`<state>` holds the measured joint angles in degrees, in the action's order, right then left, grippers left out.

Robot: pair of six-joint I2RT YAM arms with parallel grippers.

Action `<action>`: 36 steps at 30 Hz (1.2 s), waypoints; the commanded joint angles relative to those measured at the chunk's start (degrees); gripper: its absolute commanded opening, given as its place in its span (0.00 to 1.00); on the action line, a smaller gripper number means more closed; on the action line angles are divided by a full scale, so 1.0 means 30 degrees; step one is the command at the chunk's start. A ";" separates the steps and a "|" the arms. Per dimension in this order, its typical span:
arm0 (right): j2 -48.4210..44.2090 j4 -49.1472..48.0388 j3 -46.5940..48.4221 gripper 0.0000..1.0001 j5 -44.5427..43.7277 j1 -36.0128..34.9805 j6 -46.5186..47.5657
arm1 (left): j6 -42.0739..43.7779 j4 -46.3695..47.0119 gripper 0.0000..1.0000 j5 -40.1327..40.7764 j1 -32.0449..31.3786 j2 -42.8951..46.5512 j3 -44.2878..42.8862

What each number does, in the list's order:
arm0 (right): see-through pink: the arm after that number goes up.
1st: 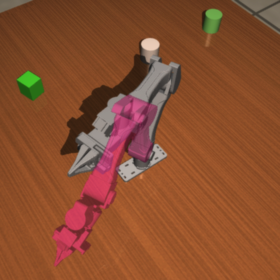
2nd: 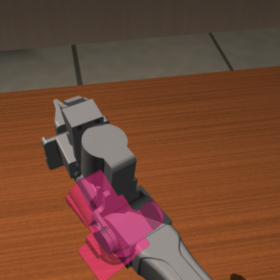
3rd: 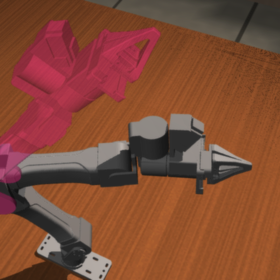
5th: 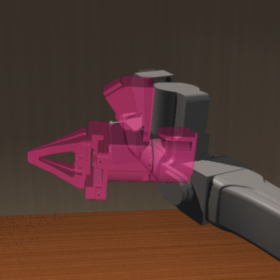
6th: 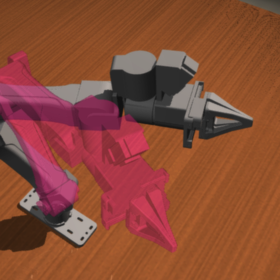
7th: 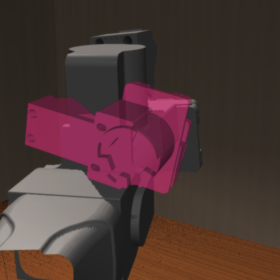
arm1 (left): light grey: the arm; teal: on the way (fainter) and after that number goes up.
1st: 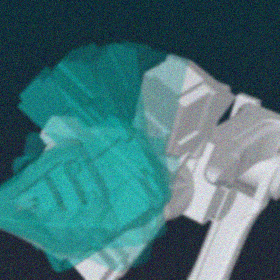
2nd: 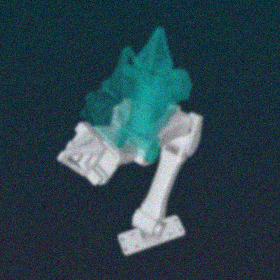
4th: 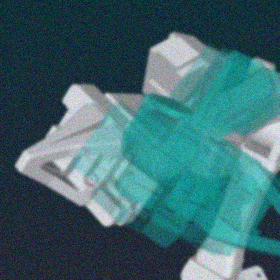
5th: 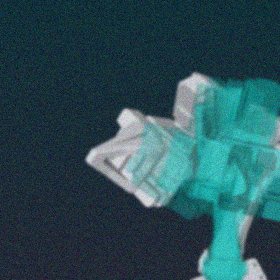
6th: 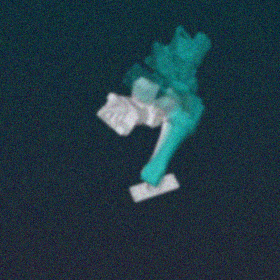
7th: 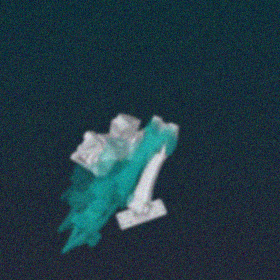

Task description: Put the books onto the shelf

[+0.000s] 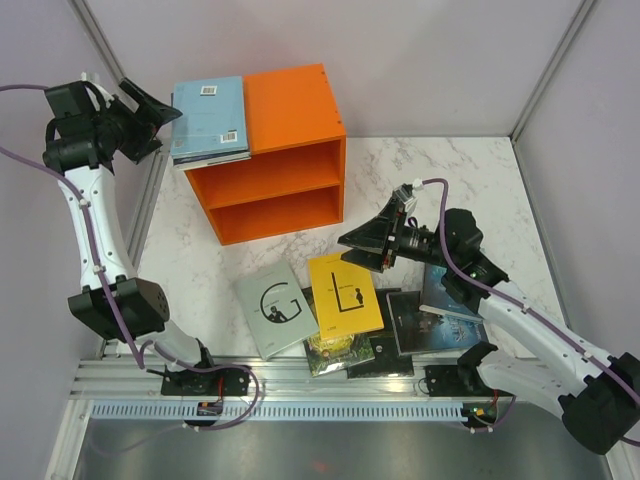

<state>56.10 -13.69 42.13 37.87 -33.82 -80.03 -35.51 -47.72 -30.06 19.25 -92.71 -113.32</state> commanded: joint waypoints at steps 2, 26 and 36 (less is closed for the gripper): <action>0.0227 -0.0709 0.0547 0.94 0.0532 0.0200 0.0484 | 0.1376 -0.1639 1.00 0.2254 0.0089 0.0226 -0.1219; 0.5878 1.3676 0.0841 0.98 -0.6234 0.2485 1.3463 | 0.0468 -0.2315 0.99 0.3606 -0.1170 1.3146 1.5004; 0.8576 0.7912 -0.1442 0.97 -0.3544 0.2661 1.2968 | 0.0205 -0.2314 0.97 0.3079 -0.1493 1.5432 1.8318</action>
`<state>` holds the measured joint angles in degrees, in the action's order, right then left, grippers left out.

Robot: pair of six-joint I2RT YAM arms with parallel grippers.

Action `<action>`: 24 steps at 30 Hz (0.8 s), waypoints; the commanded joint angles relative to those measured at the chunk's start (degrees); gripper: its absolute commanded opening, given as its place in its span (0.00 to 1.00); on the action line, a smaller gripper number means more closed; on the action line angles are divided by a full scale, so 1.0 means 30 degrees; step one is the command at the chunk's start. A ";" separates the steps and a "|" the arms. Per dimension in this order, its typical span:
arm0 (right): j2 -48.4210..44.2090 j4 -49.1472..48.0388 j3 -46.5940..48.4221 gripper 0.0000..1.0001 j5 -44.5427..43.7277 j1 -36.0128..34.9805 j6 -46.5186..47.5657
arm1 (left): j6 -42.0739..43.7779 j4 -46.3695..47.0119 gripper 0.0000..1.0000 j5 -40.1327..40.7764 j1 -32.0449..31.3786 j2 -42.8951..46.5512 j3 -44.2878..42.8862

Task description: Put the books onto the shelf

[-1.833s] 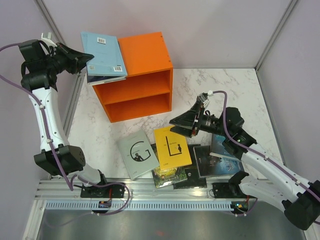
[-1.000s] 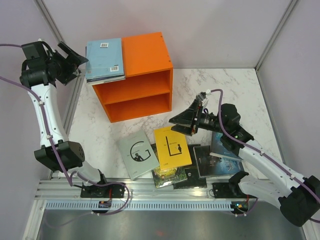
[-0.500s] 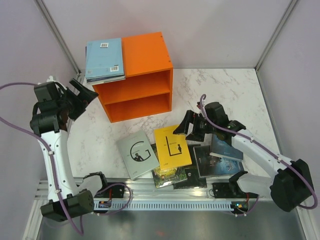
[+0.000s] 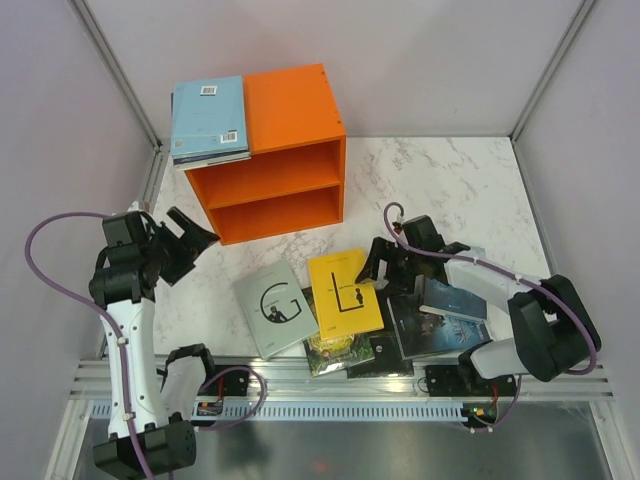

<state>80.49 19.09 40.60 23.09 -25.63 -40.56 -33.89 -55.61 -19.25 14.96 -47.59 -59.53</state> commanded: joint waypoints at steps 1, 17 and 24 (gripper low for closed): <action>0.0533 -0.3836 -0.1515 0.97 0.1791 -0.0071 -0.0482 | -0.0334 0.0345 0.97 -0.0557 -0.0094 0.0425 0.0563; 0.3436 -1.5806 -0.5683 0.00 0.4198 -0.0013 -0.5702 | -0.0159 0.0344 0.96 -0.1318 -0.0416 0.1186 0.1765; -0.1160 -0.9475 -0.3022 0.00 0.2910 0.0396 -0.3269 | -0.0100 0.1574 0.97 -0.4212 -0.0797 0.1948 0.2820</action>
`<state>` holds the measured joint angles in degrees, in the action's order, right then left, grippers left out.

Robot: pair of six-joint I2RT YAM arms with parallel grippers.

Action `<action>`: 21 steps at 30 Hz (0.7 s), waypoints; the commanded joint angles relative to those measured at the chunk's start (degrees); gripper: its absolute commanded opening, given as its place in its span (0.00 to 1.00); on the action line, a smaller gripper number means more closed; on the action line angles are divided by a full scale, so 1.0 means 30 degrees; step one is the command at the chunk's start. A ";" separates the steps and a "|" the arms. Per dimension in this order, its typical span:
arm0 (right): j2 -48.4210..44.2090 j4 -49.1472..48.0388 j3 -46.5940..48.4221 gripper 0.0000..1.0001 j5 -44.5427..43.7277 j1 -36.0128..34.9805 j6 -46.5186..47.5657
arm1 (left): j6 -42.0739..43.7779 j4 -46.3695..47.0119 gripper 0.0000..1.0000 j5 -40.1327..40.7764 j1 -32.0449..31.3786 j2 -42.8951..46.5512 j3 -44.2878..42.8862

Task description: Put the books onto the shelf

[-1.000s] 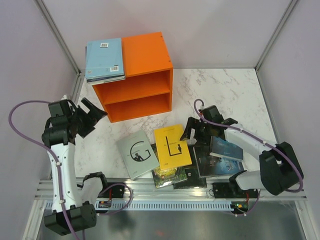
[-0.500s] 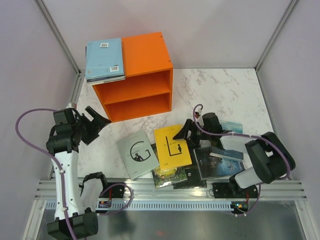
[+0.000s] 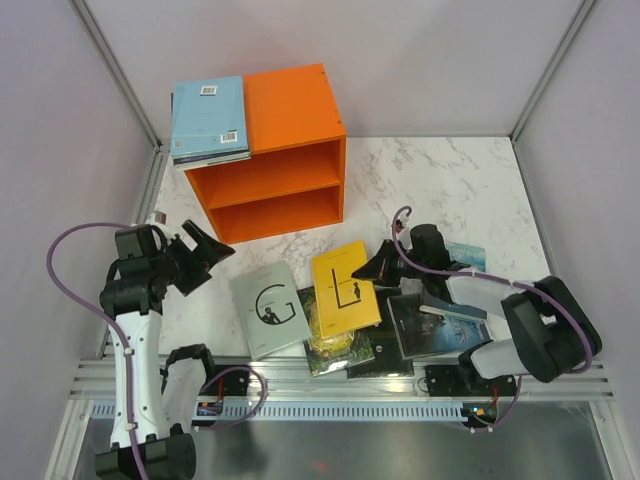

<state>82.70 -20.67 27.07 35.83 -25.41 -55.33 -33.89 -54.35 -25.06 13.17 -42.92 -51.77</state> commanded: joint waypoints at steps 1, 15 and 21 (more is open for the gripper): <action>-0.2394 0.4276 0.1813 0.00 -0.1397 0.0412 0.1569 | -0.0187 0.1501 0.98 -0.2630 -0.0287 0.0476 0.0235; -0.7321 0.1334 0.4747 0.00 0.0446 0.0472 -0.6828 | -0.3993 0.6568 1.00 -0.6062 -0.3151 0.2146 0.1697; -0.7087 -0.2336 0.3897 0.00 0.0243 0.0413 -0.9737 | -0.6982 1.0024 1.00 -0.3984 -0.7572 0.2587 0.2929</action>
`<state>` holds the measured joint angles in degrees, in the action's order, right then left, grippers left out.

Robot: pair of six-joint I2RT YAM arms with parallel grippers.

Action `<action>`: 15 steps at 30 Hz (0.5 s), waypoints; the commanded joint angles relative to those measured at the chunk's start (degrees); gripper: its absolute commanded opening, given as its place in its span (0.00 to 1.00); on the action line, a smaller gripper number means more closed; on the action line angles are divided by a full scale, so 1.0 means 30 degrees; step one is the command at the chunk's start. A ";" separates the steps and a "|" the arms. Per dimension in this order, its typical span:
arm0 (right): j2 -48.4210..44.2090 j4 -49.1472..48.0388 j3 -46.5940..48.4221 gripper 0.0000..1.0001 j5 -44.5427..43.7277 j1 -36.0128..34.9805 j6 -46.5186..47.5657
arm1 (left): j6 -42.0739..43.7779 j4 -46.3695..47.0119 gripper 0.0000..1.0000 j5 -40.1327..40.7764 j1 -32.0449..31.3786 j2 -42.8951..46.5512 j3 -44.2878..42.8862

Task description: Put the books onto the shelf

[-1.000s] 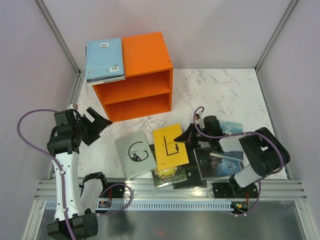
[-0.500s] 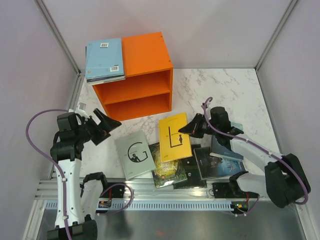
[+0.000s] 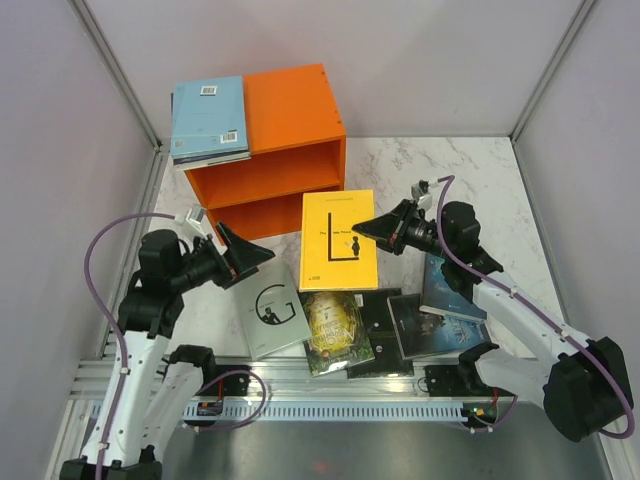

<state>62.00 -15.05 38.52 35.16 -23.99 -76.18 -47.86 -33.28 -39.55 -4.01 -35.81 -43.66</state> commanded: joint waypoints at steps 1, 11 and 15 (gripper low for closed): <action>-0.0071 -0.5053 -0.0008 0.00 0.0411 -0.0148 -0.3341 | -0.2677 0.3267 1.00 0.1458 -0.2349 0.0132 0.0227; 0.0252 -0.6380 -0.0155 0.00 -0.0526 -0.1173 -0.4077 | -0.5082 0.7486 1.00 0.5475 -0.8645 -0.0922 0.0607; 0.0369 -0.7198 -0.0010 0.00 -0.0879 -0.1525 -0.4635 | -0.5200 0.8132 0.90 0.6735 -1.0788 -0.2558 0.0140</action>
<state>63.53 -27.44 37.15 34.15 -27.99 -86.52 -60.64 -14.63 -24.91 -32.64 -40.47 -42.30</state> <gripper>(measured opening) 0.155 0.926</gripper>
